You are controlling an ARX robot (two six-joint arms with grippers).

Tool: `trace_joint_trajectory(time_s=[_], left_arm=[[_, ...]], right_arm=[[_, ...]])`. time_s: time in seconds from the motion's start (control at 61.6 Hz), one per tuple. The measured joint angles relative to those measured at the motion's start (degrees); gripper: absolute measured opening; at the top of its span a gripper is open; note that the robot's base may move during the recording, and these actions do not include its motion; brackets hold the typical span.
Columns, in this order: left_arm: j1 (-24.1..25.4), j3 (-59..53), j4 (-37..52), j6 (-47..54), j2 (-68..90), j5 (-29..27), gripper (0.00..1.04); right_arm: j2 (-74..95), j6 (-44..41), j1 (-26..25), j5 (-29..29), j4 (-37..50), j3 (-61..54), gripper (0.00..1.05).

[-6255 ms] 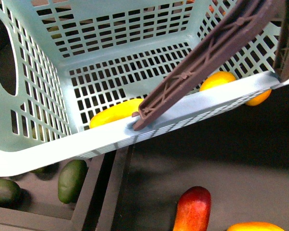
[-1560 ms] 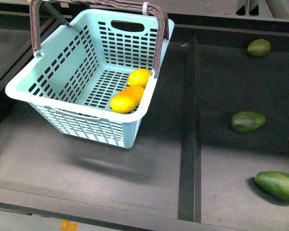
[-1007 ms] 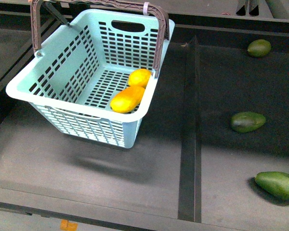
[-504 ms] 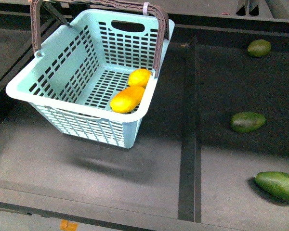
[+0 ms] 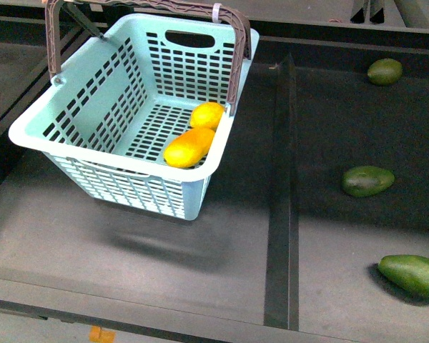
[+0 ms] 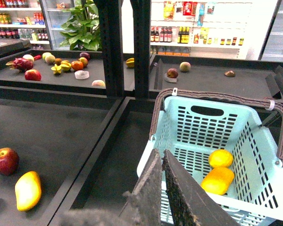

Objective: Pick lemon and mango into basket

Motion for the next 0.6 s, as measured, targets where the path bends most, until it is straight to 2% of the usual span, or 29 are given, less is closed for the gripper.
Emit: trace_joint_trajectory(time_s=[0.065,0.097,0.601], left_arm=[[0.0,0.0,-8.09,0.0,-6.19,0.02,0.03],[0.0,0.0,-9.29,0.0,-8.28,0.02,0.03],[0.0,0.0,-9.81,0.0,-9.51,0.0,0.03]], right_arm=[[0.0,0.02,0.0,0.0,0.0,0.0,0.96],[0.0,0.0,0.0,0.02,0.0,0.0,0.96],[0.0,0.0,0.0,0.0,0.0,0.0,0.96]])
